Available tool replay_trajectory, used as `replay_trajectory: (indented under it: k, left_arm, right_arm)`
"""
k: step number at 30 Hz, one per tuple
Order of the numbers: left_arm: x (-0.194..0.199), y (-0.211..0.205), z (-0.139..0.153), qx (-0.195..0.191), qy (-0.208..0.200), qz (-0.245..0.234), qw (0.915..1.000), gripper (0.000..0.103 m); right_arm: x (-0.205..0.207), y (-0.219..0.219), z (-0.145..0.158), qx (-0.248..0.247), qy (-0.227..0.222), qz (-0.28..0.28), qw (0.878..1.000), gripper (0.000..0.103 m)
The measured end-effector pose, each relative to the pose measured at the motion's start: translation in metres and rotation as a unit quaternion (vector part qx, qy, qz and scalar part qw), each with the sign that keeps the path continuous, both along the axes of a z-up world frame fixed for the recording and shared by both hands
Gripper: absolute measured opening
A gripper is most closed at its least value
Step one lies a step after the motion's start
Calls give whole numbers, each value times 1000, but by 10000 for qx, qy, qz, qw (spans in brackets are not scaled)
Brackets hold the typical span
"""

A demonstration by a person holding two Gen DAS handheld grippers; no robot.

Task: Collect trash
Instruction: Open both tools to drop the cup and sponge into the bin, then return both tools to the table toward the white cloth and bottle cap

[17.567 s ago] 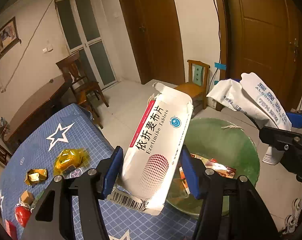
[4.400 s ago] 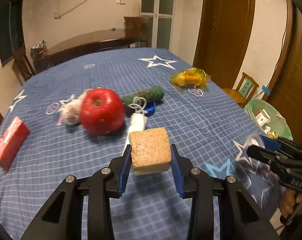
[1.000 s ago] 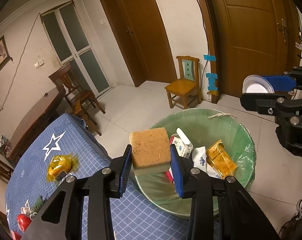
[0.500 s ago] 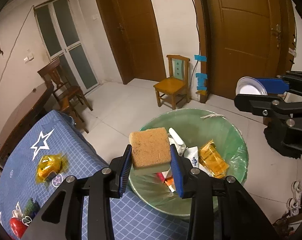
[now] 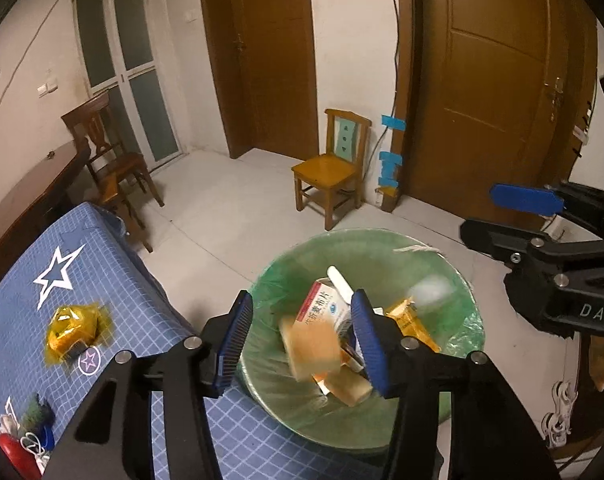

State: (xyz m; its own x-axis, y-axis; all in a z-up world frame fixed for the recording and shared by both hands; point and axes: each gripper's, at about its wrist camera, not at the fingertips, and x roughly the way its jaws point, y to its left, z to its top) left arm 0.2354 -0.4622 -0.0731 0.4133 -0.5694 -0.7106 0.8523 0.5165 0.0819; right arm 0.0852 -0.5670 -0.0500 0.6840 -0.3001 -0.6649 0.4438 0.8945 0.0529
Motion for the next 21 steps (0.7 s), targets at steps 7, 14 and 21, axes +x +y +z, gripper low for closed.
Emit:
replay_trajectory:
  k: [7, 14, 21]
  left_arm:
    - [6, 14, -4, -33, 52, 210, 9998, 53]
    - [1, 53, -9, 11, -217, 467, 9987, 55]
    - [1, 144, -7, -89, -276, 884, 9957, 61]
  right_arm:
    - [-1, 3, -5, 77, -10, 57, 10000, 58]
    - [4, 18, -1, 8, -166, 203, 9997, 58]
    - [26, 62, 4, -153, -486, 882, 9948, 58]
